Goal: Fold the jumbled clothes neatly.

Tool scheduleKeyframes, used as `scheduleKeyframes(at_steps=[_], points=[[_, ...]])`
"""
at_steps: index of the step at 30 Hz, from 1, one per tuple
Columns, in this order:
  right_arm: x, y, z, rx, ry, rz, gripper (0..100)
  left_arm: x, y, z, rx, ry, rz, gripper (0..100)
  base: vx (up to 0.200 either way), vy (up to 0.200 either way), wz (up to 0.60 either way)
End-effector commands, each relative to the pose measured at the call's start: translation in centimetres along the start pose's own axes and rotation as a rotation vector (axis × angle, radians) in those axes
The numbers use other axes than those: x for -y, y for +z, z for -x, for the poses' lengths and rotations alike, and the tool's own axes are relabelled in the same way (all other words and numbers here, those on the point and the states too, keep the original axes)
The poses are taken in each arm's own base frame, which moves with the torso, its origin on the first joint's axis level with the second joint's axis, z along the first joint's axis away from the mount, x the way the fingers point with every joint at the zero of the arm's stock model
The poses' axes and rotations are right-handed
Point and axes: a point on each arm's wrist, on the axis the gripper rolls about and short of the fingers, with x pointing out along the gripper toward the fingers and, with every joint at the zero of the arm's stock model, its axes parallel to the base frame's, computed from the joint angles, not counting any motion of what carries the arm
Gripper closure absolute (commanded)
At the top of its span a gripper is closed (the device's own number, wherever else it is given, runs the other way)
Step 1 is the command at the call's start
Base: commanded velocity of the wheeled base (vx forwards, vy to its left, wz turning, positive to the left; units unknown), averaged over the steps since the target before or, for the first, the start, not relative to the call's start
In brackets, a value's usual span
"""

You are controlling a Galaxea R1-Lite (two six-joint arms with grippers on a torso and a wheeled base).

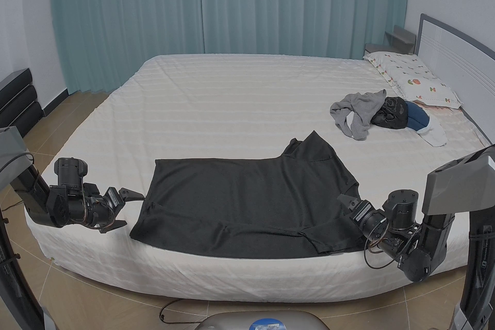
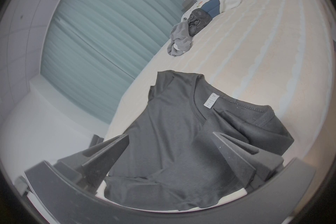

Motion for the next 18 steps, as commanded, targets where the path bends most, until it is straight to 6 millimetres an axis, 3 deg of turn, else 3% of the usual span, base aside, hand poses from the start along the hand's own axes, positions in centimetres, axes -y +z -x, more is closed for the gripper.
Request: scheduleKeyframes(at_steps=[1, 10, 18], points=[[-1.35, 0.97, 1.42, 0.021, 0.049, -0.062, 0, 0.45, 0.43, 0.00, 0.015, -0.011, 0.028, 0, 0.000, 0.000, 0.00], [-1.32, 0.31, 1.59, -0.002, 0.044, -0.069, 0, 0.65, 0.29, -0.18, 0.010, -0.015, 0.020, 0, 0.200, 0.000, 0.00], [-1.37, 0.41, 1.66, -0.001, 0.046, -0.067, 0, 0.89, 0.25, -0.63, 0.003, -0.019, 0.004, 0, 0.000, 0.000, 0.00]])
